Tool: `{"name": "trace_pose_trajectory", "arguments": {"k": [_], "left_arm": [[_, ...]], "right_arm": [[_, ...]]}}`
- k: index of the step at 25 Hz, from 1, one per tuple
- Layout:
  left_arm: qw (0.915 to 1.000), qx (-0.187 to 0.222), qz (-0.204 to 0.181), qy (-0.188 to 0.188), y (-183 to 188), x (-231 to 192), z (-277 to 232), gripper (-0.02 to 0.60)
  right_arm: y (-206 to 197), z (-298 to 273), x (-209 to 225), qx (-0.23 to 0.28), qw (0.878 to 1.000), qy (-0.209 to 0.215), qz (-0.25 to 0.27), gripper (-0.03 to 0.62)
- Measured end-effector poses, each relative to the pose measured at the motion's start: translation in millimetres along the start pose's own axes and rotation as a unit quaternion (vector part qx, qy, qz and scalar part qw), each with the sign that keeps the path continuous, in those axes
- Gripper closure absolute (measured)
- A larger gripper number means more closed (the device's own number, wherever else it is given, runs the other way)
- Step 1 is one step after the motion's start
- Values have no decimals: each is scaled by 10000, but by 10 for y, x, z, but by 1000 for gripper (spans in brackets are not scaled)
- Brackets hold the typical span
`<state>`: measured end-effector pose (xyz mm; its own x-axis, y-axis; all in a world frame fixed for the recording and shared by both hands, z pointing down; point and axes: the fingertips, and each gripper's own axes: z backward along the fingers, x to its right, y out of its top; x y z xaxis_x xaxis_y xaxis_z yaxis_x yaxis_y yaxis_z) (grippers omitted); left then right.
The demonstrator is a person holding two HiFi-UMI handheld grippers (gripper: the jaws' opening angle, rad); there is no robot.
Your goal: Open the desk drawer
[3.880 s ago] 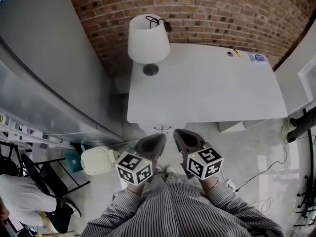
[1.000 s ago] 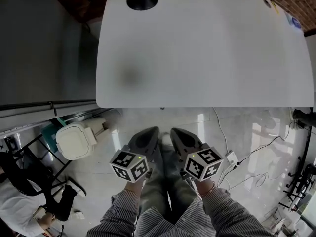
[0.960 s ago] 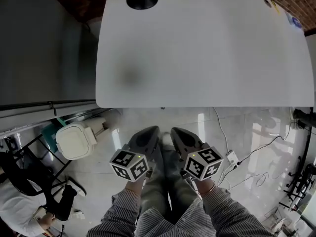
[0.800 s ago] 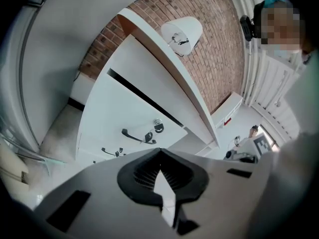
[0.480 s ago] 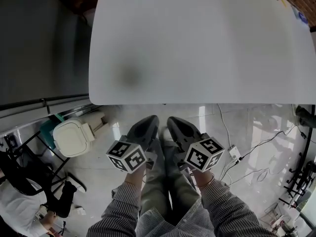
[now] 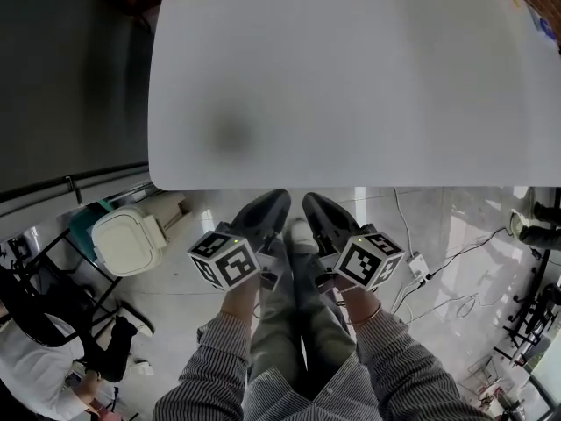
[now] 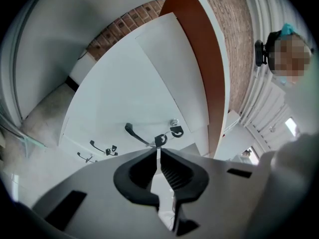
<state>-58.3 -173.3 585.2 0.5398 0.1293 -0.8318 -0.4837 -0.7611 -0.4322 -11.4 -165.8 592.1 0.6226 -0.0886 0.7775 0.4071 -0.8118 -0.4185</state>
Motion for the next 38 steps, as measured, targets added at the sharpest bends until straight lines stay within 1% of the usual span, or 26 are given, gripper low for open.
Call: {"name": "trace_pose_trajectory", "arguments": {"k": [2, 6, 9, 12, 13, 14, 15, 16, 21, 24, 28, 31, 33, 36, 38], "left_arm": [[9999, 31, 144, -15, -14, -33, -40, 572], [9995, 136, 259, 97, 10, -112, -81, 572], [9988, 285, 390, 89, 59, -166, -115, 572], [9975, 421, 555, 93, 95, -212, -130, 570], [9971, 453, 612, 92, 102, -223, -133, 558], [9966, 472, 675, 80, 106, -232, -137, 527], [9961, 480, 738, 59, 107, -240, -142, 483], [9957, 483, 793, 41, 107, -248, -149, 468], [9943, 502, 940, 34, 111, -282, -201, 443], [9920, 650, 1080, 24, 147, -299, -219, 426], [9877, 822, 1326, 71, 191, -343, -254, 422], [9878, 813, 1327, -36, 200, -336, -295, 422], [9882, 778, 1317, -32, 183, -368, -286, 423], [9898, 770, 1200, -37, 199, -408, -292, 423], [9885, 813, 1272, -2, 216, -462, -305, 425]], "right_arm": [[26, -33, 45, 28, 9999, -27, -101, 577], [77, -104, 92, 108, 9992, 36, -390, 577], [134, -150, 145, 257, 9964, 93, -808, 576], [197, -198, 147, 462, 9914, 314, -1181, 566], [214, -212, 140, 506, 9896, 395, -1285, 516], [223, -225, 137, 530, 9878, 456, -1392, 490], [227, -236, 139, 549, 9862, 487, -1486, 490], [229, -247, 150, 567, 9851, 485, -1550, 490], [224, -321, 218, 548, 9834, 383, -1685, 490], [237, -368, 206, 575, 9816, 467, -1762, 486], [298, -384, 264, 683, 9796, 478, -1826, 482], [325, -403, 269, 691, 9787, 554, -1850, 482], [303, -427, 280, 681, 9787, 539, -1863, 484], [295, -471, 306, 669, 9773, 518, -1940, 484], [301, -500, 338, 686, 9769, 516, -1957, 484]]}}
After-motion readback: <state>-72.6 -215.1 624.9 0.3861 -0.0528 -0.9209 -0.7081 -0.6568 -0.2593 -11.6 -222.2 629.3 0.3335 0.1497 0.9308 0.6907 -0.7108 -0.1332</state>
